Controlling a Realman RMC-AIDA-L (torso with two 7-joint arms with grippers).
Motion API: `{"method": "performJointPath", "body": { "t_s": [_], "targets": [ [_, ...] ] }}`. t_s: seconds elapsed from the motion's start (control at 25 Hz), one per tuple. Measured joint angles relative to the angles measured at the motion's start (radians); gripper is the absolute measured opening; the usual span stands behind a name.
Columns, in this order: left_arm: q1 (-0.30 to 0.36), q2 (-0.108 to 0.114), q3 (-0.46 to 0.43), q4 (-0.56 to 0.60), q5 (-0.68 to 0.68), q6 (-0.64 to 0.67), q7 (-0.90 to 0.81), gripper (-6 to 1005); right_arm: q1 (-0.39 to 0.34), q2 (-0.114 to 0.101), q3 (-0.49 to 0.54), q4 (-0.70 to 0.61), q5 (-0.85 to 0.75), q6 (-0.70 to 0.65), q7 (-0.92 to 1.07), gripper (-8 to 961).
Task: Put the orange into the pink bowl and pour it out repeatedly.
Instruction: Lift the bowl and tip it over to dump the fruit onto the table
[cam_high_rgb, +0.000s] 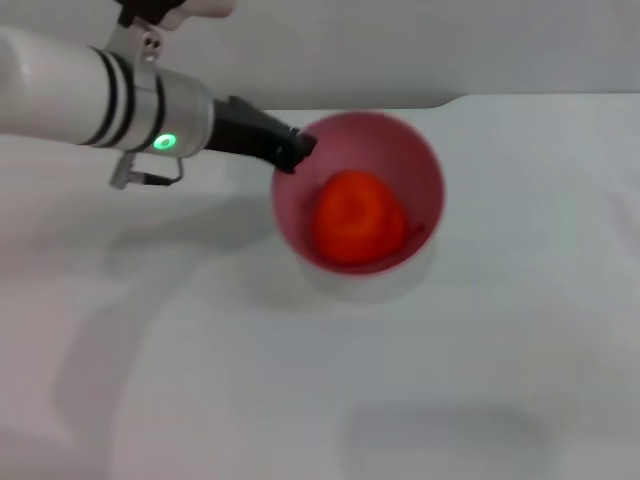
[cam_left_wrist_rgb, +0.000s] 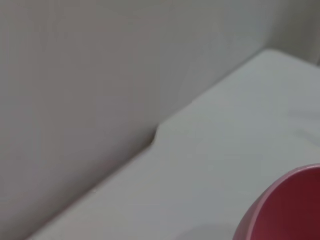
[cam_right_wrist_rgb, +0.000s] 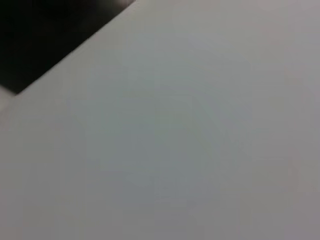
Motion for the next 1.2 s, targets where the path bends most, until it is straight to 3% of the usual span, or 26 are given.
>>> {"method": "performJointPath", "body": {
  "t_s": [0.16, 0.32, 0.64, 0.84, 0.96, 1.2],
  "targets": [
    [0.021, 0.001, 0.061, 0.012, -0.046, -0.121, 0.011, 46, -0.006, -0.002, 0.078, 0.084, 0.014, -0.066, 0.001, 603],
    [0.063, 0.002, 0.178, 0.039, -0.066, -0.315, 0.043, 46, -0.013, -0.001, 0.113, 0.130, 0.033, -0.106, 0.001, 603],
    [0.215, 0.004, 0.434, 0.102, -0.059, -0.839, 0.133, 45, -0.019, -0.003, 0.129, 0.170, 0.037, -0.124, 0.002, 603],
    [0.267, 0.002, 0.585, 0.084, -0.056, -1.096, 0.290, 45, -0.017, -0.003, 0.130, 0.171, 0.038, -0.127, 0.009, 603],
    [0.278, 0.000, 0.647, 0.068, -0.055, -1.162, 0.419, 45, -0.014, -0.003, 0.129, 0.172, 0.038, -0.128, 0.018, 603],
    [0.294, -0.002, 0.734, 0.048, -0.054, -1.176, 0.663, 45, -0.007, -0.003, 0.121, 0.170, 0.039, -0.130, 0.022, 603]
  ]
}}
